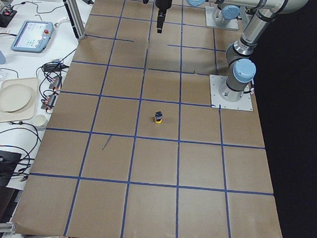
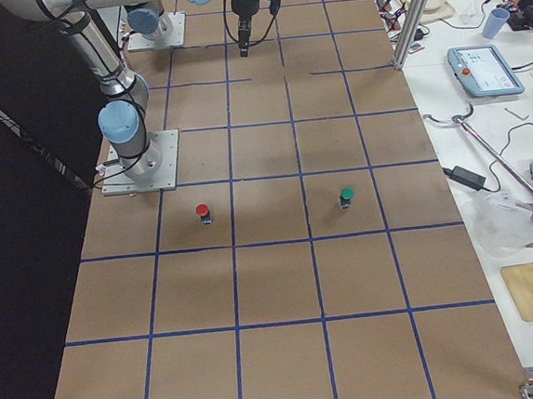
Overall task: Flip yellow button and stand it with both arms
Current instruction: 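Move the left gripper down toward the yellow button lying on its side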
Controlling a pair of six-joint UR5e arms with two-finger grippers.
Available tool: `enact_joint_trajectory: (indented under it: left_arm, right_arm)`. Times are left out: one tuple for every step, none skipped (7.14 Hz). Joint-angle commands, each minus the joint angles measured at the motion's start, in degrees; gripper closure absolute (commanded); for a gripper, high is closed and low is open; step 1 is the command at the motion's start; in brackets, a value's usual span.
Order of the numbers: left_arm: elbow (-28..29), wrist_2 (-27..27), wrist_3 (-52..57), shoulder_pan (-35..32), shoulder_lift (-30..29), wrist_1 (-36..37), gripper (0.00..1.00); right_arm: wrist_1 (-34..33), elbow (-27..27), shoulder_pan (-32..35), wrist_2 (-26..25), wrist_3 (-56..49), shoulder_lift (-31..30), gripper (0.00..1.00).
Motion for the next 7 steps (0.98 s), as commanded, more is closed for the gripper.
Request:
enact_joint_trajectory:
  left_arm:
    - [-0.71, -0.54, 16.77, 9.13, -0.64, -0.03, 0.00]
    - [-3.24, -0.46, 27.11, 13.27, -0.73, 0.58, 0.00]
    - [-6.22, -0.20, 36.09, 16.96, -0.91, 6.59, 0.00]
    - [-8.78, -0.02, 42.88, 19.96, -1.08, 9.52, 0.00]
    - [-10.80, -0.28, 48.52, 22.95, -1.69, 10.16, 0.00]
    - [-12.39, -0.46, 53.27, 26.11, -2.92, 12.43, 0.00]
    - [-13.71, -0.29, 61.07, 28.93, -4.84, 13.40, 0.00]
  right_arm:
    - [0.04, 0.02, 0.04, -0.11, 0.04, 0.00, 0.00]
    - [0.04, 0.02, 0.04, -0.02, 0.04, 0.00, 0.00]
    - [-0.14, 0.02, 0.04, -0.02, 0.04, 0.00, 0.00]
    - [-0.14, 0.02, 0.04, 0.07, 0.04, 0.00, 0.00]
    - [-0.14, 0.02, 0.04, -0.02, 0.04, 0.00, 0.00]
    - [-0.14, 0.02, 0.04, -0.02, 0.21, 0.00, 0.00]
    - [-0.23, 0.02, 0.04, -0.02, 0.13, 0.00, 0.00]
